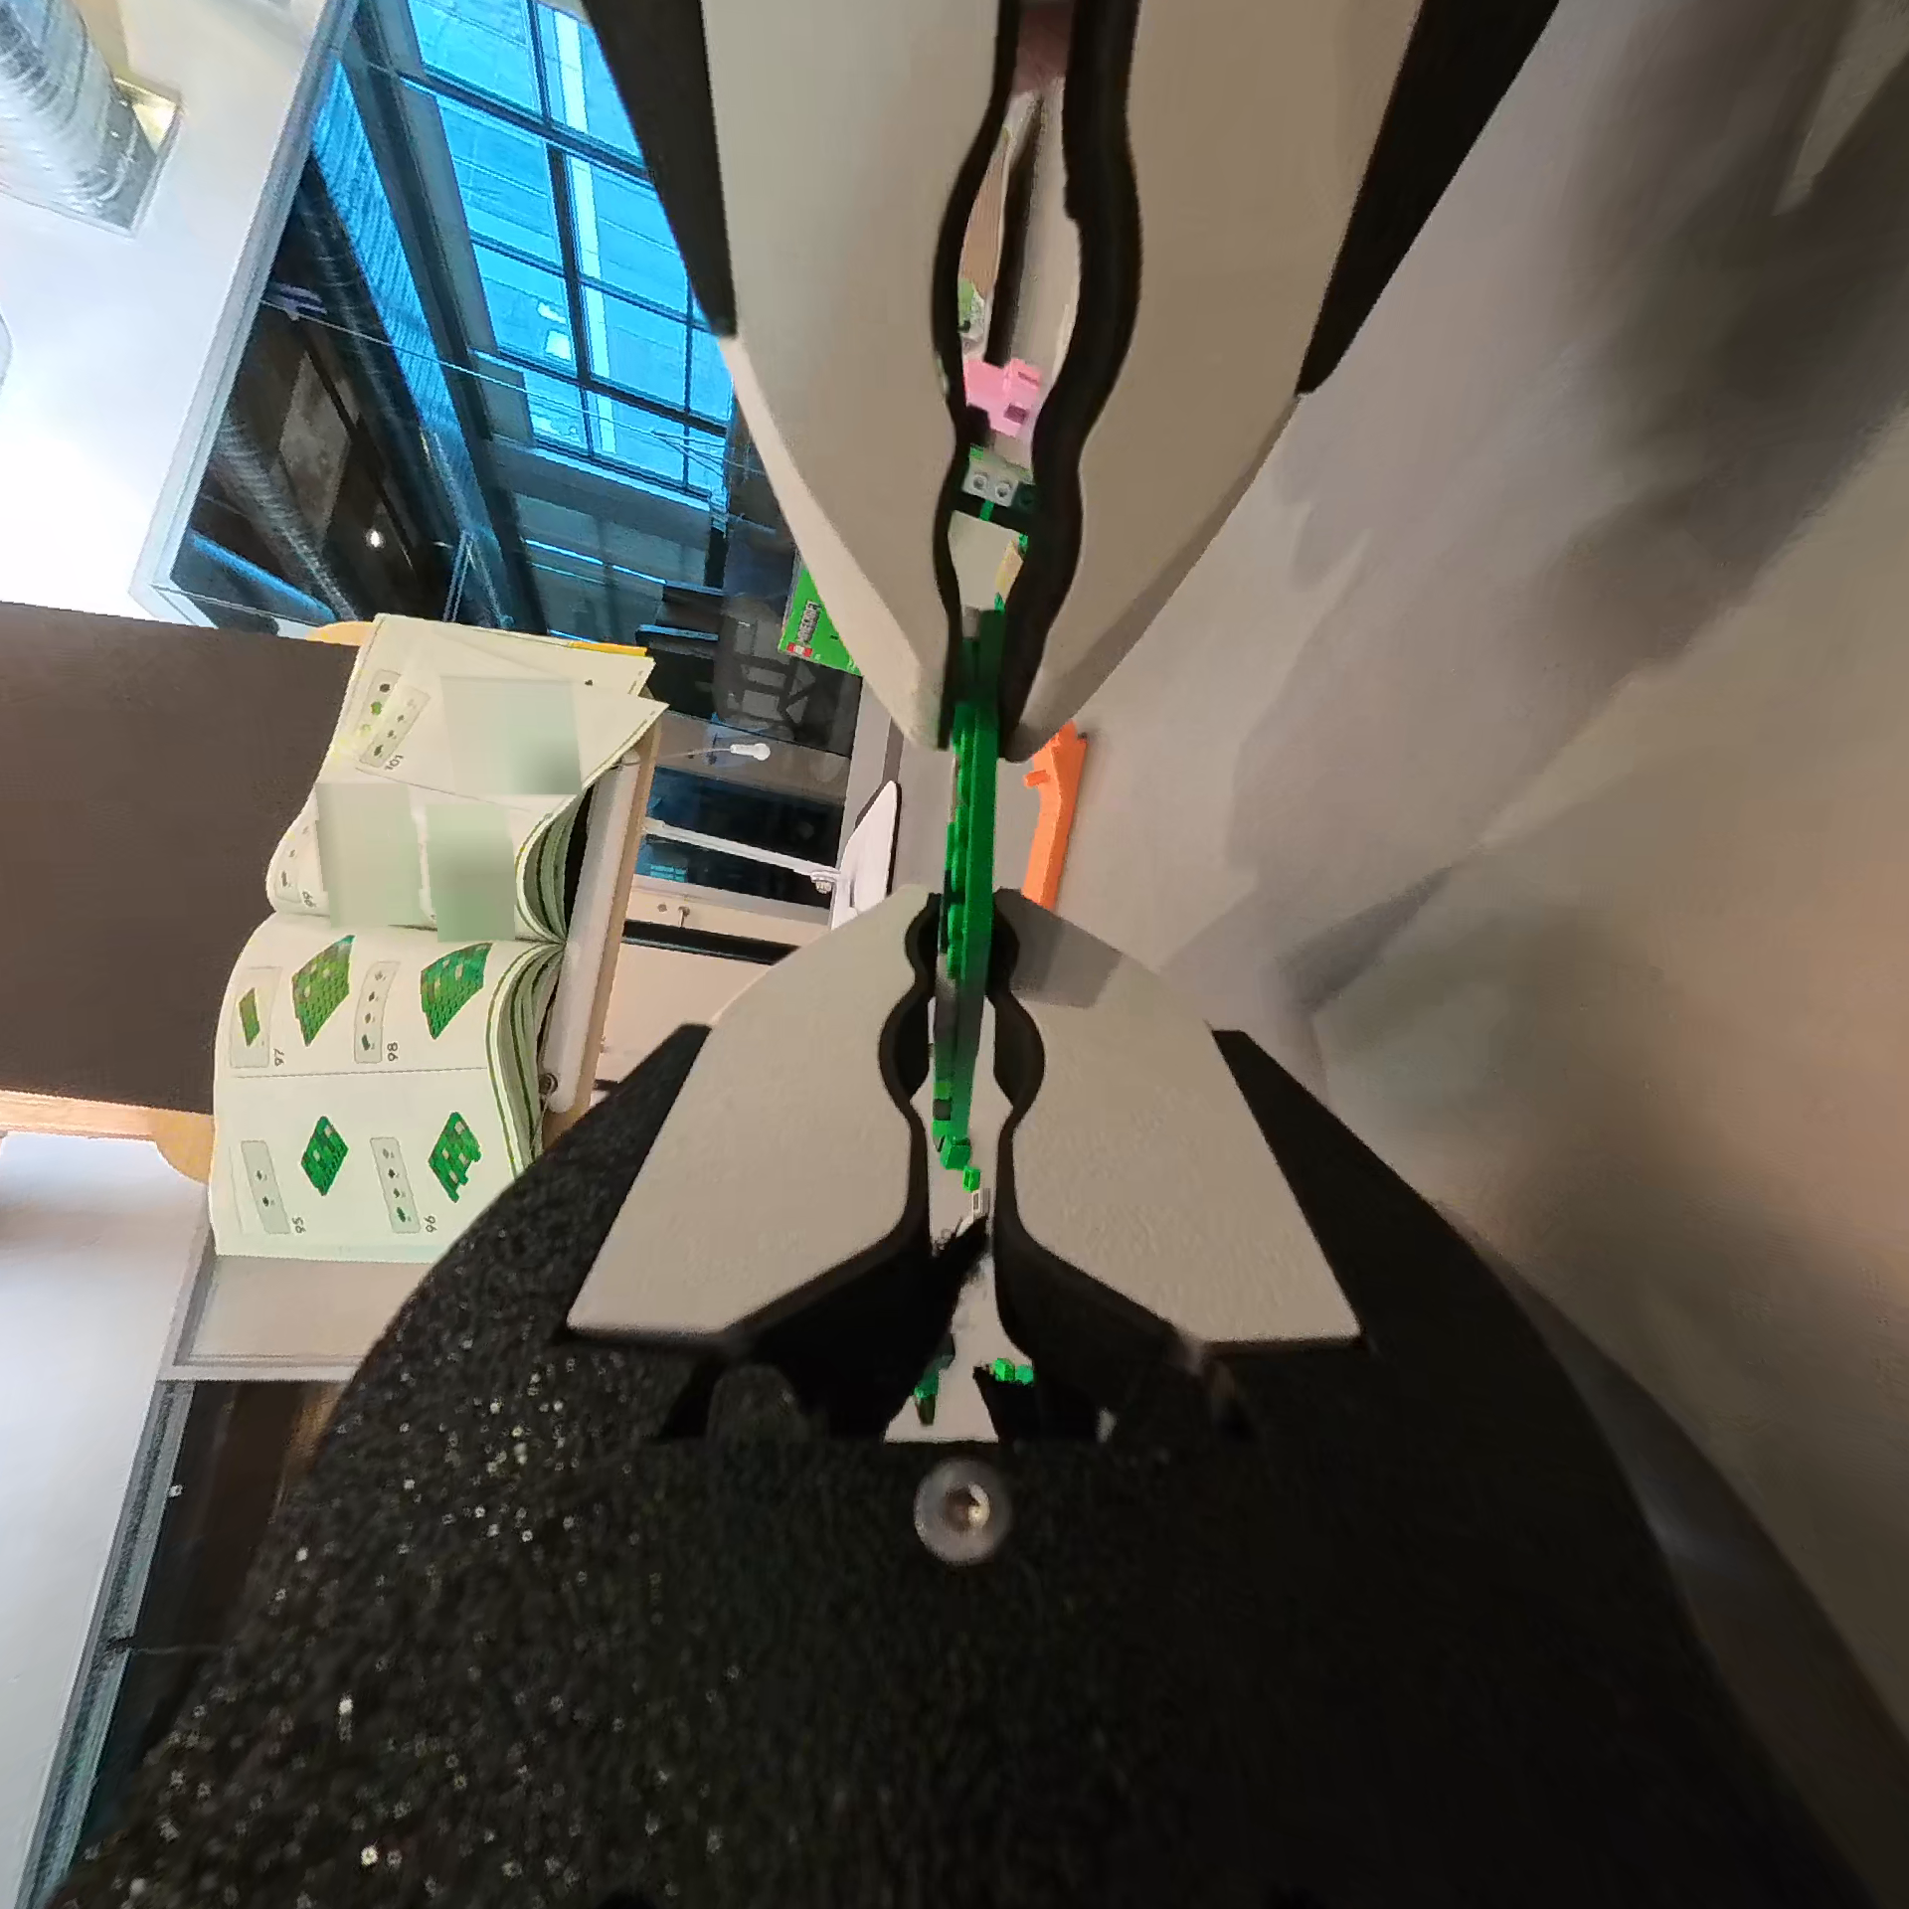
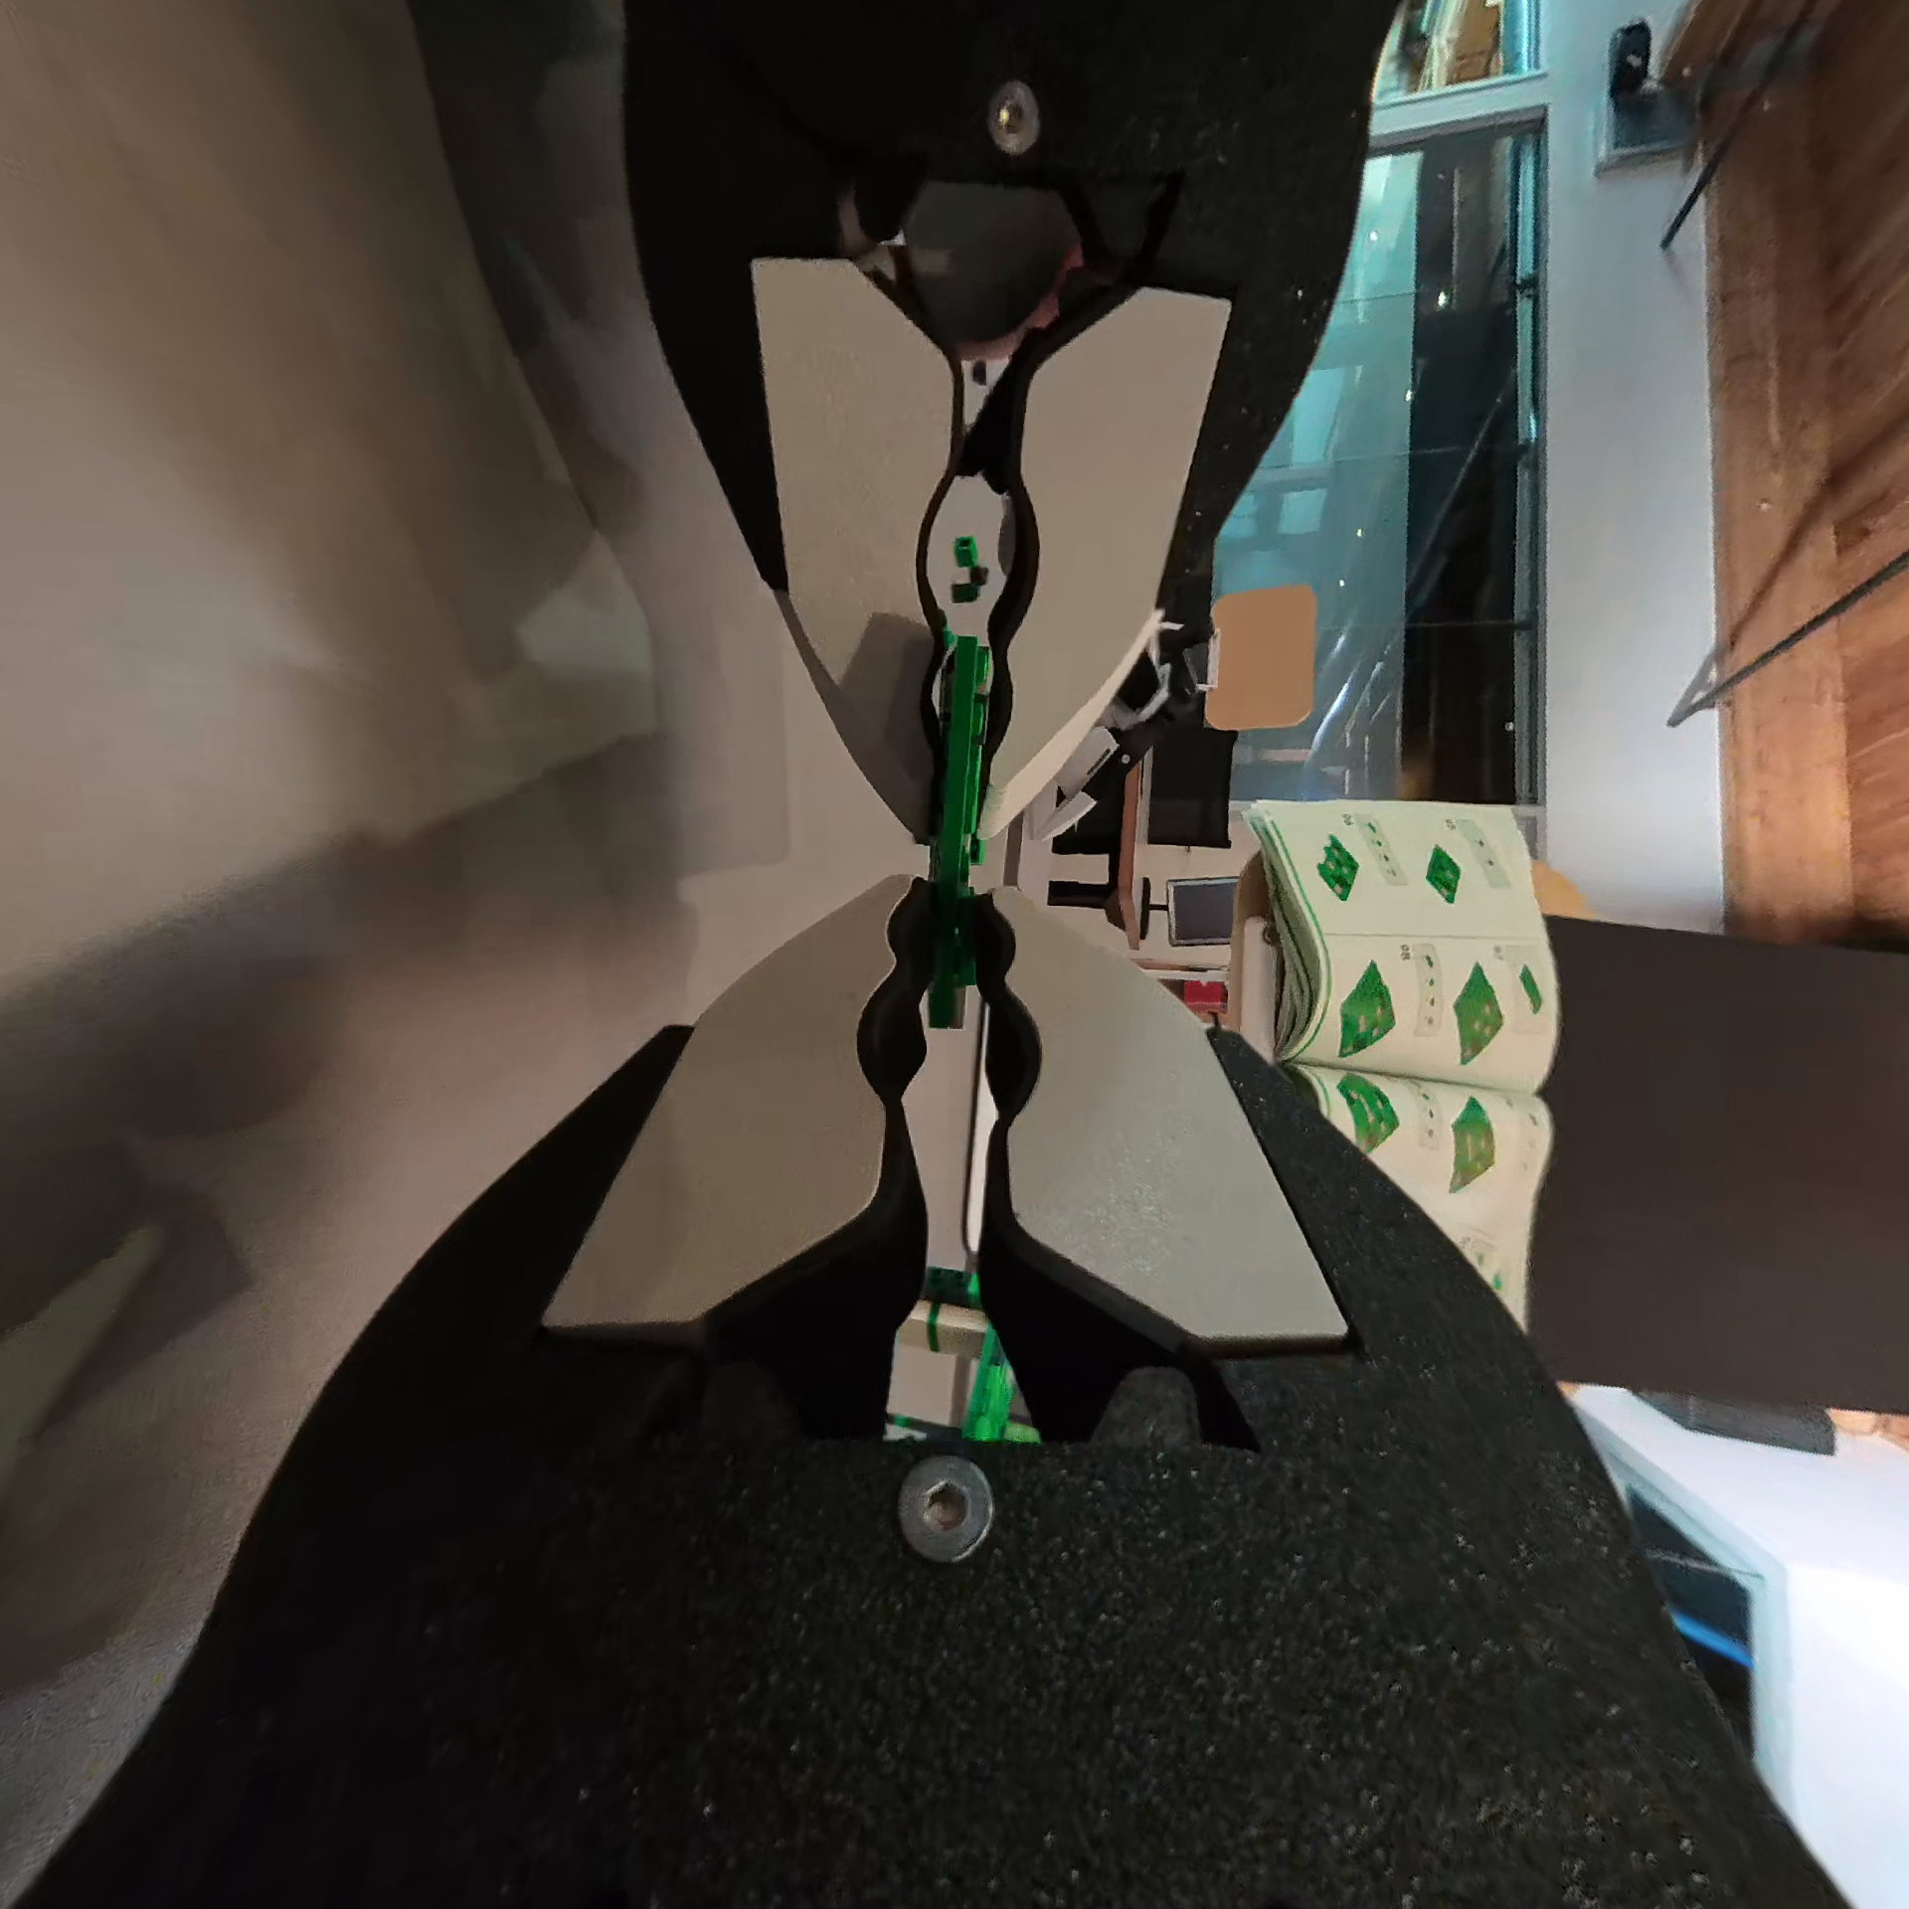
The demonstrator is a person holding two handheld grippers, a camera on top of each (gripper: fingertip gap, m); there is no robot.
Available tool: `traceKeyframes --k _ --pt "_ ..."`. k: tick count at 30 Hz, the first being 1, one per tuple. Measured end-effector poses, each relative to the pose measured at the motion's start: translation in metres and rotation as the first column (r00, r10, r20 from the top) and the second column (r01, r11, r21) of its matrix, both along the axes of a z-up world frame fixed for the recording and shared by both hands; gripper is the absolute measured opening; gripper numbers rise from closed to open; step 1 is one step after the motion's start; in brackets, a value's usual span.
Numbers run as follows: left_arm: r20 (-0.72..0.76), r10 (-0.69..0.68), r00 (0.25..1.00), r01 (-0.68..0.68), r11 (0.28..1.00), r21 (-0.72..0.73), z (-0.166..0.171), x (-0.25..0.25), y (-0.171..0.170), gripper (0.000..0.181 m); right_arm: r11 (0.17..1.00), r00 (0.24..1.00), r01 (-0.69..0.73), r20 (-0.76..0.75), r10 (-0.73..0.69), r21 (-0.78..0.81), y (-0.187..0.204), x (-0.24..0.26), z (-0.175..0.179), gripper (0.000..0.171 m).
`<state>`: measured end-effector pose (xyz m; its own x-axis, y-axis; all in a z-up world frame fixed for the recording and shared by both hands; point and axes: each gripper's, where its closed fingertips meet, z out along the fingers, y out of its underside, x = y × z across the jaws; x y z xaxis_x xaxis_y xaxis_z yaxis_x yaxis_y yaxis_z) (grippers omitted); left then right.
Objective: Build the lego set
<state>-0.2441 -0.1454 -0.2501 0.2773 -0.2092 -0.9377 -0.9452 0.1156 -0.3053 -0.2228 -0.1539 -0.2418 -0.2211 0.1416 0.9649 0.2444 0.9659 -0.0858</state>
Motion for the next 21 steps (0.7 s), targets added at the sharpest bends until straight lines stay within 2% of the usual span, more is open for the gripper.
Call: traceKeyframes --k 6,9,13,15,19,21 --pt "0.009 0.005 1.000 -0.005 1.000 -0.008 0.000 0.000 0.000 0.006 0.998 1.000 -0.028 0.012 0.027 0.051 0.000 -0.001 0.000 0.007" --pt "0.013 -0.005 1.000 0.005 1.000 0.006 0.001 0.001 0.001 0.006 0.998 0.999 -0.037 0.038 0.039 -0.059 0.001 0.000 0.000 0.007" --pt "0.198 -0.036 0.980 0.043 0.999 -0.029 0.007 0.008 0.000 0.012 0.946 0.993 -0.059 0.075 0.087 -0.318 0.001 0.001 0.005 0.006" --pt "0.199 -0.026 0.980 0.036 0.998 -0.047 0.005 0.008 0.001 0.008 0.941 0.993 -0.060 0.075 0.089 -0.333 0.003 0.000 0.004 0.006" --pt "0.223 -0.017 0.975 0.028 0.998 -0.047 0.007 0.006 0.001 0.006 0.850 0.999 -0.042 -0.019 0.038 -0.525 0.005 -0.003 0.012 0.011" --pt "0.238 -0.011 0.971 0.024 0.998 -0.053 0.006 0.003 0.001 0.006 0.840 0.999 -0.034 -0.032 0.020 -0.541 0.009 -0.003 0.014 0.019"
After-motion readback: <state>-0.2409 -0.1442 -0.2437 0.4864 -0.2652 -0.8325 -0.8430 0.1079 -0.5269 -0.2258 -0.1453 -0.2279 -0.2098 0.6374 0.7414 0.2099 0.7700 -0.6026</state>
